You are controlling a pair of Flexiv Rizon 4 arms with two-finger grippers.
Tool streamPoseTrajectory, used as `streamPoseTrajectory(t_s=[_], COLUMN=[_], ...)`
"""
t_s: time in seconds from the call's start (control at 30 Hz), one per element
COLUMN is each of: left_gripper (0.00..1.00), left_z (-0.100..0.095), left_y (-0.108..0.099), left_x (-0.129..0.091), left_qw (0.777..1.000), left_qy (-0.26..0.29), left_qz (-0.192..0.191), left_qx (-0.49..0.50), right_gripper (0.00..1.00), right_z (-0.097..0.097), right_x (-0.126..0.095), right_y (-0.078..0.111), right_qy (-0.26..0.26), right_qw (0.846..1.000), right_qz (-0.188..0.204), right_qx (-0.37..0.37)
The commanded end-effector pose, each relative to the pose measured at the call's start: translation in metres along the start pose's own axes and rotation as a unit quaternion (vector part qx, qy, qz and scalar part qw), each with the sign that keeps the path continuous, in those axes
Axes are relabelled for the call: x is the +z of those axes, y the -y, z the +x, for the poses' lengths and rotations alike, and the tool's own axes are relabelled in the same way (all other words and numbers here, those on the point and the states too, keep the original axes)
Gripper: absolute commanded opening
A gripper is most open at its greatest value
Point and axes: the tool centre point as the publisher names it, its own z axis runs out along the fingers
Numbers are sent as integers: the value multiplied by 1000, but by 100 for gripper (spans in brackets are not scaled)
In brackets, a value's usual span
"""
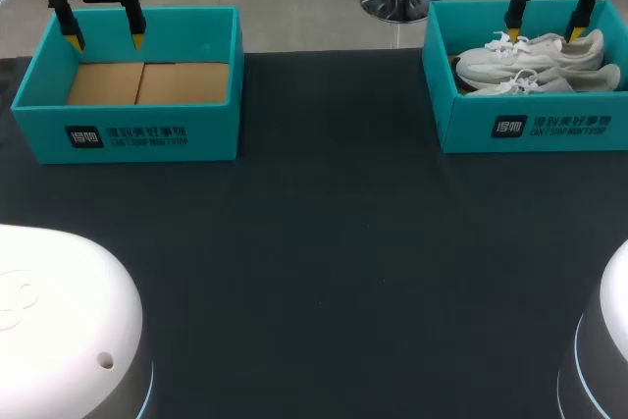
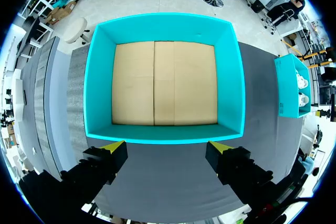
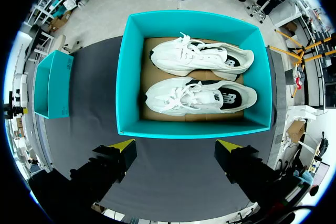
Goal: Take the shoe out of the shoebox, open the shoe tongue, remove and reinsert the insole, then place the shoe into the shoebox
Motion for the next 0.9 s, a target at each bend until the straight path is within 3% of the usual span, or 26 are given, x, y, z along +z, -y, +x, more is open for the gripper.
streamPoseTrajectory(t_s=[0.03,0.87,0.9], left_gripper=[100,100,100], left_z=[0,0,0], left_y=[-1,-1,-1], left_x=[0,0,0], left_qw=[1000,1000,1000], left_qy=[0,0,0], left_qz=[0,0,0], left_qx=[0,0,0], right_gripper=[100,100,100], right_z=[0,0,-6], right_x=[0,0,2], right_y=[0,0,-1], right_qy=[0,0,8], right_qw=[1000,1000,1000], right_qz=[0,0,-12], right_qx=[0,0,-5])
